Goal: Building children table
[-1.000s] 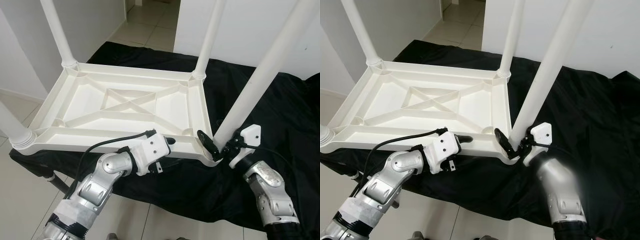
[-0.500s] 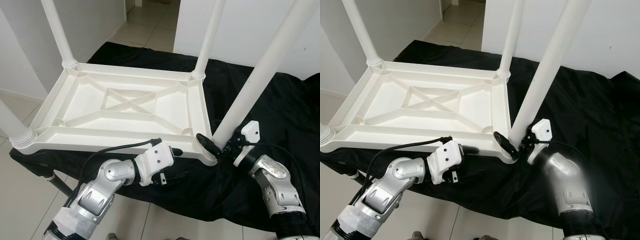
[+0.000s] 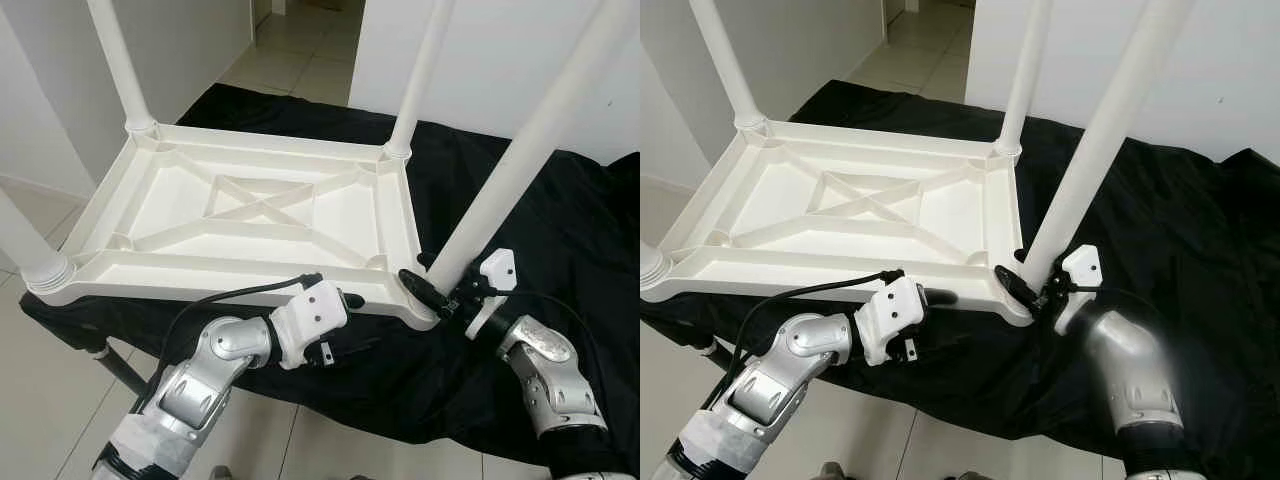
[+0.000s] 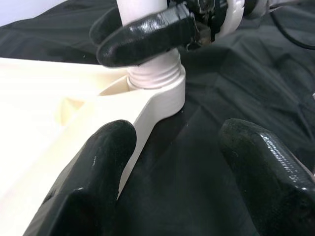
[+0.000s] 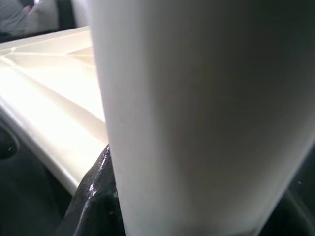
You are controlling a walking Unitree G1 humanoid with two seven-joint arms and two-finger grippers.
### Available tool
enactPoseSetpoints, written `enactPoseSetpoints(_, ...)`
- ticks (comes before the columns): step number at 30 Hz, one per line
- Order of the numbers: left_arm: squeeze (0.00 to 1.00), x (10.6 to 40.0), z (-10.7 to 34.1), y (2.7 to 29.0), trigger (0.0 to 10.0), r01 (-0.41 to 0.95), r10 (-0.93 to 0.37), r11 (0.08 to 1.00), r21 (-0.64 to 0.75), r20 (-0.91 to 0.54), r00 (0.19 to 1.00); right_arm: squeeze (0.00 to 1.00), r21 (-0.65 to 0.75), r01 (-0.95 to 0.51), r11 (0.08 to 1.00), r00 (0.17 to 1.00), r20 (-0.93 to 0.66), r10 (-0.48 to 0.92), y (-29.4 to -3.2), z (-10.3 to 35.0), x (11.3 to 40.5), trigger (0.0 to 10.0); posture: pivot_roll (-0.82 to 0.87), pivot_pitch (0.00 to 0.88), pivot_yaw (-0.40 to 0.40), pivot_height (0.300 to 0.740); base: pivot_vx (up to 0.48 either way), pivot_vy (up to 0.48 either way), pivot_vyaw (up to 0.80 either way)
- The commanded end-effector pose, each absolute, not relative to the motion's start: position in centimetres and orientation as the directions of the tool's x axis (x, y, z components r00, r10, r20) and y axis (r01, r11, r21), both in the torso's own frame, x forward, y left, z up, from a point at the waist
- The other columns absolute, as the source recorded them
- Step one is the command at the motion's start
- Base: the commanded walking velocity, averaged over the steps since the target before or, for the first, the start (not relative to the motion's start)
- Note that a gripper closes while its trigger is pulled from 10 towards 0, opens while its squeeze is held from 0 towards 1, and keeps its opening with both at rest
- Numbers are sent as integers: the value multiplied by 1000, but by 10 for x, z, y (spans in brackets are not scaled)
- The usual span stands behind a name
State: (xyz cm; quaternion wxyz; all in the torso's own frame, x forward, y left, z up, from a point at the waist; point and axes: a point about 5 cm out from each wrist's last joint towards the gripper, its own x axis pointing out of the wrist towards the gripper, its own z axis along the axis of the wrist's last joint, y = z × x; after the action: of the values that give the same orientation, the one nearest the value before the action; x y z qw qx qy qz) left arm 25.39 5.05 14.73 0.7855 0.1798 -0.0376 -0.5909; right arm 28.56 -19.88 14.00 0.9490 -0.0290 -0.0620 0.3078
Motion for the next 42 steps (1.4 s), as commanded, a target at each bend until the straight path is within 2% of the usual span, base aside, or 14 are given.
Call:
enactPoseSetpoints(1, 0, 260, 148, 52, 10000, 877, -911, 329, 350, -127, 393, 0, -71, -534, 842, 836, 107, 539, -202, 140, 285, 10000, 9, 61, -79, 740, 0, 0, 0)
enactPoseSetpoints(6, 0, 262, 149, 53, 10000, 870, -905, 349, 348, -115, 410, 0, -46, -491, 870, 863, 110, 493, -200, 140, 284, 10000, 2, 58, -74, 740, 0, 0, 0)
enactPoseSetpoints(8, 0, 268, 152, 53, 10000, 849, -889, 389, 357, -95, 448, 0, -65, -385, 921, 915, 105, 390, -198, 141, 283, 10000, -1, 56, -70, 740, 0, 0, 0)
enactPoseSetpoints(21, 0, 274, 154, 56, 10000, 842, -879, 414, 345, -90, 469, 0, -16, -204, 979, 971, 125, 205, -180, 144, 278, 10000, -5, 56, -71, 740, 0, 0, 0)
enactPoseSetpoints(23, 0, 276, 154, 56, 10000, 825, -869, 433, 363, -76, 489, 0, 0, -79, 997, 989, 126, 78, -172, 145, 277, 10000, -4, 60, -73, 740, 0, 0, 0)
enactPoseSetpoints(24, 0, 276, 154, 56, 10000, 825, -869, 433, 363, -76, 489, 0, 0, -79, 997, 989, 126, 78, -172, 145, 277, 10000, -4, 60, -73, 740, 0, 0, 0)
enactPoseSetpoints(25, 0, 277, 154, 55, 10000, 824, -867, 434, 365, -78, 491, 0, 24, -16, 1000, 993, 120, 13, -171, 145, 277, 10000, -4, 61, -73, 740, 0, 0, 0)
enactPoseSetpoints(27, 0, 277, 154, 55, 10000, 824, -867, 434, 365, -78, 491, 0, 24, -16, 1000, 993, 120, 13, -171, 145, 277, 10000, -4, 61, -73, 740, 0, 0, 0)
enactPoseSetpoints(31, 0, 277, 153, 54, 10000, 819, -866, 434, 376, -75, 494, 0, 109, 171, 979, 983, 52, -178, -161, 138, 274, 10000, -2, 69, -76, 740, 0, 0, 0)
enactPoseSetpoints(38, 0, 279, 155, 53, 10000, 815, -863, 443, 374, -67, 500, 0, 123, 215, 969, 975, 35, -220, -142, 137, 273, 10000, -3, 77, -71, 740, 0, 0, 0)
enactPoseSetpoints(42, 0, 280, 155, 54, 10000, 812, -862, 443, 380, -69, 502, 0, 113, 203, 973, 976, 55, -210, -144, 141, 275, 10000, -5, 79, -70, 740, 0, 0, 0)
